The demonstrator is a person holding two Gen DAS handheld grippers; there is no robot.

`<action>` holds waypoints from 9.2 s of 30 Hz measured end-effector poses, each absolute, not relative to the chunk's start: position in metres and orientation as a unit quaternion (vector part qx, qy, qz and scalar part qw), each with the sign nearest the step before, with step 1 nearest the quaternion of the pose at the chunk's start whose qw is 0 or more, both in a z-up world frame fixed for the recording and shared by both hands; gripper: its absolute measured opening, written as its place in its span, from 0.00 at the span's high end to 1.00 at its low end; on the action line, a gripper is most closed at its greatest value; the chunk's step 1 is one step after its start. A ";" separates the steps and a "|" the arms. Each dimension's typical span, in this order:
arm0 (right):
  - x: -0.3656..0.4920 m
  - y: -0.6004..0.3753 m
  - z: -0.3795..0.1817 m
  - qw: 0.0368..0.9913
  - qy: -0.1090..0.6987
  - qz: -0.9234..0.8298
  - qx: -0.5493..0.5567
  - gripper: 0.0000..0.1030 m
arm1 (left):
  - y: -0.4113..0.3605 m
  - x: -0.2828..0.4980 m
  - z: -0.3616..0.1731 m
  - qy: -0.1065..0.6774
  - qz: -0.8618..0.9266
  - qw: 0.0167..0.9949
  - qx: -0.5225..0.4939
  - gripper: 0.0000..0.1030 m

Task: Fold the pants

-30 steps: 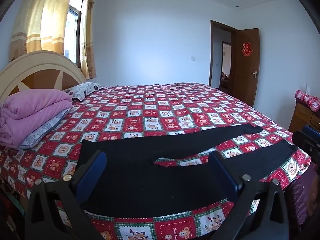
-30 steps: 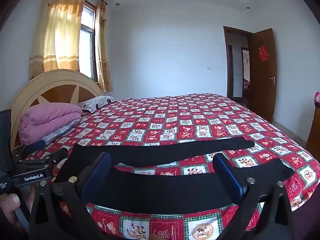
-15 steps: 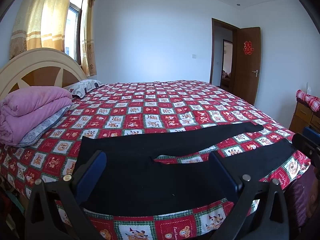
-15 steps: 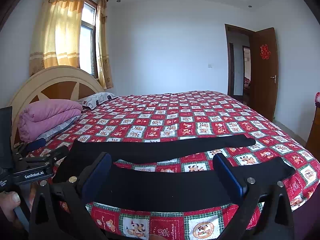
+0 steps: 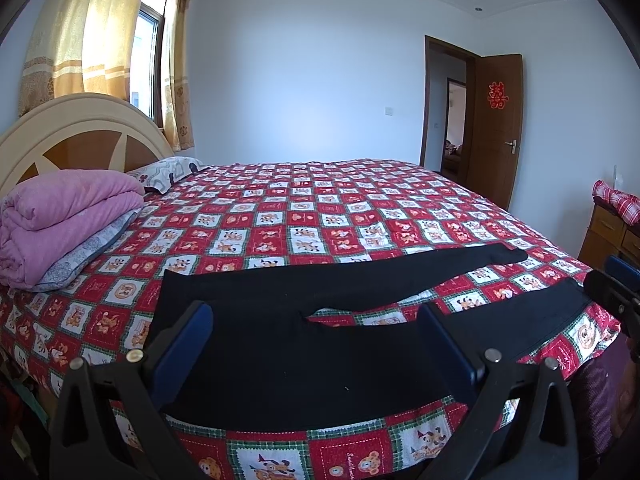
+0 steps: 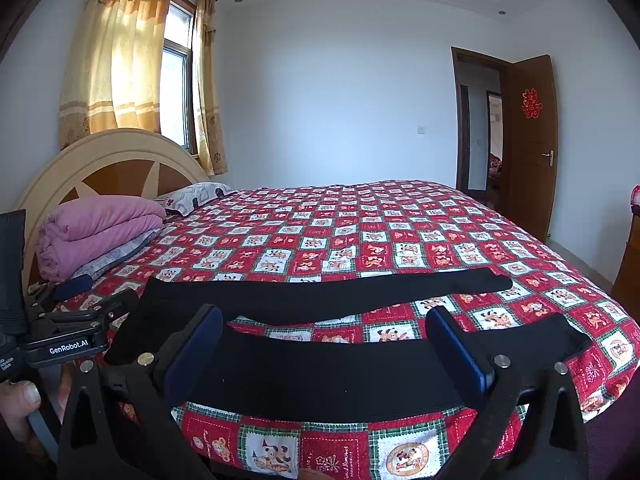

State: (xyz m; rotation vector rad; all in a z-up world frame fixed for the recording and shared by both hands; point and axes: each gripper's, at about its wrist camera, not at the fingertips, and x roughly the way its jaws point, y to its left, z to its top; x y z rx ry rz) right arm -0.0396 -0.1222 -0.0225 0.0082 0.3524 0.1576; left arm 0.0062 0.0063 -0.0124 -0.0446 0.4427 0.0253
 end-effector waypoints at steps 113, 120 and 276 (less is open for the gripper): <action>0.421 -0.456 -0.162 0.879 0.458 -0.085 0.100 0.48 | 0.253 0.275 -0.172 0.416 0.027 0.903 -0.108 0.87; 0.441 -0.451 -0.176 0.874 0.474 -0.058 0.087 0.88 | 0.250 0.276 -0.172 0.415 0.032 0.904 -0.098 0.87; 0.060 -0.208 -0.070 0.951 0.253 0.138 -0.115 0.43 | 0.238 0.034 -0.179 0.272 -0.103 0.955 -0.057 0.92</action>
